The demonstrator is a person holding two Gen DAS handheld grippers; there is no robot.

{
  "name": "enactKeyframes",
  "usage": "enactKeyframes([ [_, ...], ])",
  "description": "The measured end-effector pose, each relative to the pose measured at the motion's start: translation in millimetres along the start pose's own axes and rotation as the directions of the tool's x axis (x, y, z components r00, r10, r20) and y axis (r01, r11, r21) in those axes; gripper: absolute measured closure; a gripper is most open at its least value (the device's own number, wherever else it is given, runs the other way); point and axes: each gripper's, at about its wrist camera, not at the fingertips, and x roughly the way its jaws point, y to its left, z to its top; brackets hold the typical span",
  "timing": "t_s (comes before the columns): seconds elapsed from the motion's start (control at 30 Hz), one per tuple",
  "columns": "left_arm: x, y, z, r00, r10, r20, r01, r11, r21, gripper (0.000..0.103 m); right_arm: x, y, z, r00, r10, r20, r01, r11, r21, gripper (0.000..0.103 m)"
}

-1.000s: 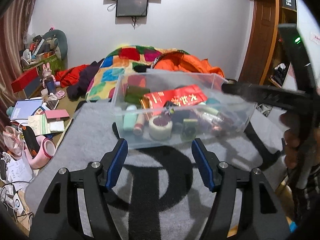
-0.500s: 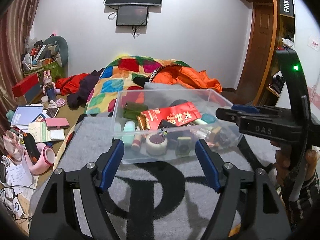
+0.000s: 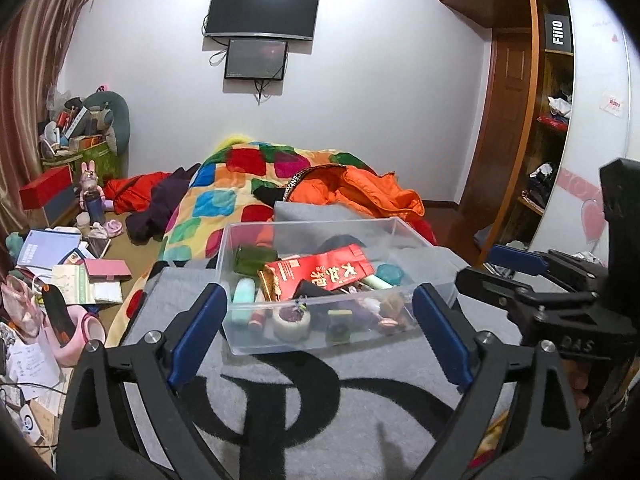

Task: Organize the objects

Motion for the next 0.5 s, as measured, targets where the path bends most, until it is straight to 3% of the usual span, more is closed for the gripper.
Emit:
enactKeyframes([
  [0.27, -7.2, 4.0, -12.9, 0.999, -0.020, -0.037, 0.018, 0.998, -0.053, 0.007, -15.2, -0.7, -20.4, 1.000, -0.001, -0.018, 0.002, 1.000, 0.026, 0.031],
  [0.5, -5.2, -1.8, -17.7, 0.998, 0.008, -0.057, -0.010, 1.000, -0.025, 0.007, -16.3, 0.9, -27.6, 1.000, -0.003, -0.030, 0.004, 1.000, 0.031, 0.031],
])
